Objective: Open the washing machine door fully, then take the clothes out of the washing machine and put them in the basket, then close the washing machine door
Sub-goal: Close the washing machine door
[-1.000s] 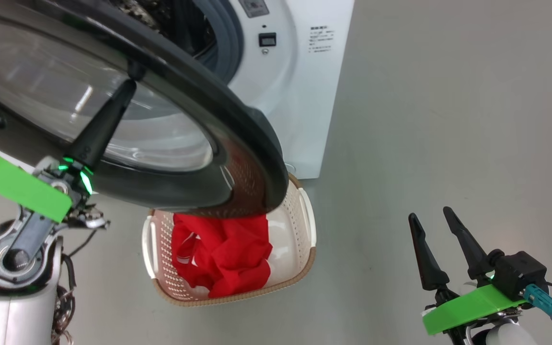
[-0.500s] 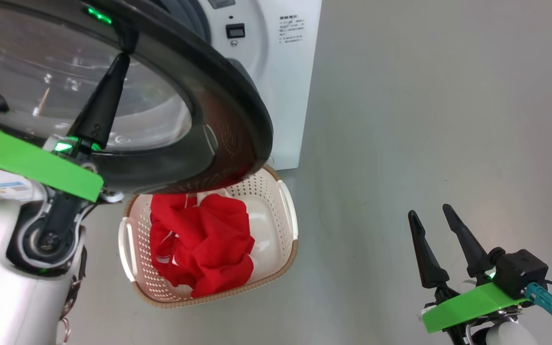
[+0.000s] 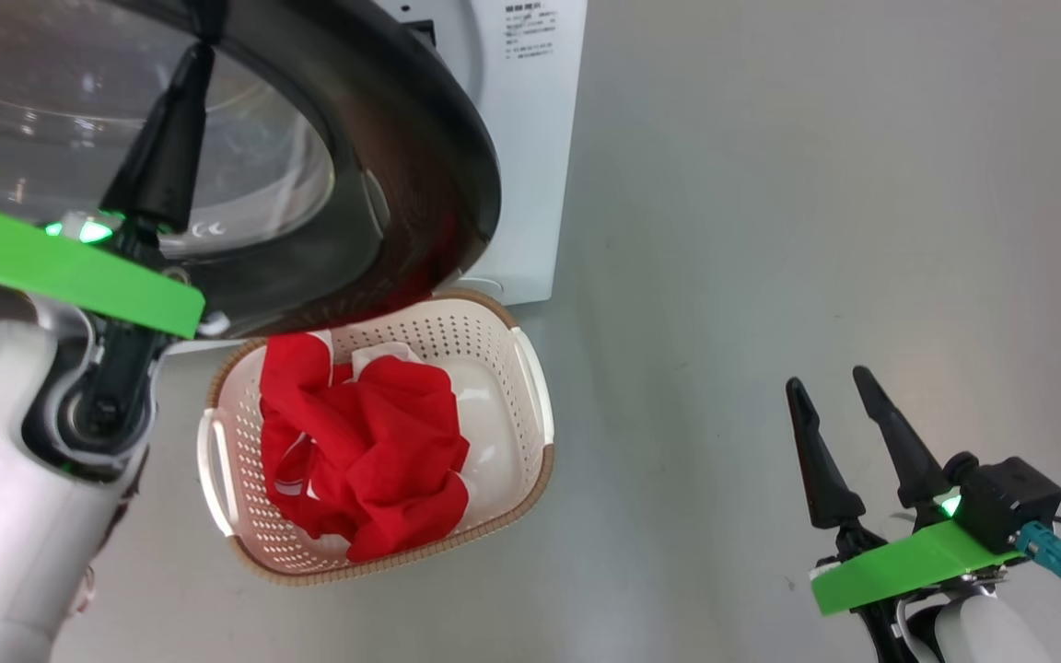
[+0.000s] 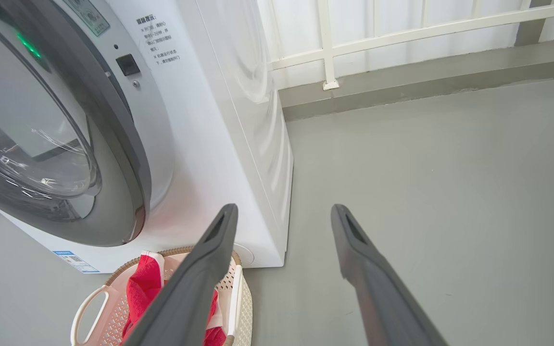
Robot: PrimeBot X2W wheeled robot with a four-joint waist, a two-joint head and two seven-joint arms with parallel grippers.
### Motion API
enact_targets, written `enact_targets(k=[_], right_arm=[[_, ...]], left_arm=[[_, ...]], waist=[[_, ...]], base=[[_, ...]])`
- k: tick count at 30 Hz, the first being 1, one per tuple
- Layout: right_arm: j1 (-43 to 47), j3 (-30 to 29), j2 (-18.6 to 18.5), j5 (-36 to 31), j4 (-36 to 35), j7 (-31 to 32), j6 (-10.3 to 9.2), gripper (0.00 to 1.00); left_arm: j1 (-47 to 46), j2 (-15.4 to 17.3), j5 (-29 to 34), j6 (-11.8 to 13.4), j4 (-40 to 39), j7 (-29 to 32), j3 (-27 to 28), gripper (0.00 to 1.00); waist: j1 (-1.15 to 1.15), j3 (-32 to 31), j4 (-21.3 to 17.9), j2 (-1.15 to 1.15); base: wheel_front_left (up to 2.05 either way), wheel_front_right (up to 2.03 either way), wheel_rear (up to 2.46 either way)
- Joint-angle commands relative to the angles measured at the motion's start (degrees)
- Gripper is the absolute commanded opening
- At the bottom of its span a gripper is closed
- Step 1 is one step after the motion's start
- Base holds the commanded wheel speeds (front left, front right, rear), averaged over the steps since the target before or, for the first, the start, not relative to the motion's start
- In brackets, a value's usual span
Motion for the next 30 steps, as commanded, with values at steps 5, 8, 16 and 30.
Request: enact_targets(k=[5, 8, 16, 30], right_arm=[[-1.76, 1.15, -0.41, 0.54, -1.77, -0.37, 0.37, 1.0], [-2.02, 1.21, -0.41, 0.79, -1.83, -0.37, 0.37, 1.0], [-2.61, 1.29, -0.41, 1.31, -2.01, -0.37, 0.37, 1.0], [-1.77, 0.48, -0.41, 0.67, -1.61, -0.37, 0.37, 1.0]], left_arm=[[-5.46, 3.4, 0.37, -0.33, 1.6, -2.03, -0.32, 0.0], [-7.11, 3.66, 0.67, -0.33, 2.89, -2.33, -1.27, 0.0], [-9.66, 2.99, 2.19, -0.33, 5.15, -2.46, 0.61, 0.0], [-4.57, 2.25, 0.85, -0.33, 3.36, -2.47, 0.66, 0.01]], waist=[[0.0, 1.34, -0.96, 0.0], [0.0, 1.88, -1.39, 0.0], [0.0, 2.84, -2.4, 0.0], [0.0, 0.69, -1.32, 0.0]], base=[[0.0, 0.0, 0.0], [0.0, 0.0, 0.0], [0.0, 0.0, 0.0], [0.0, 0.0, 0.0]])
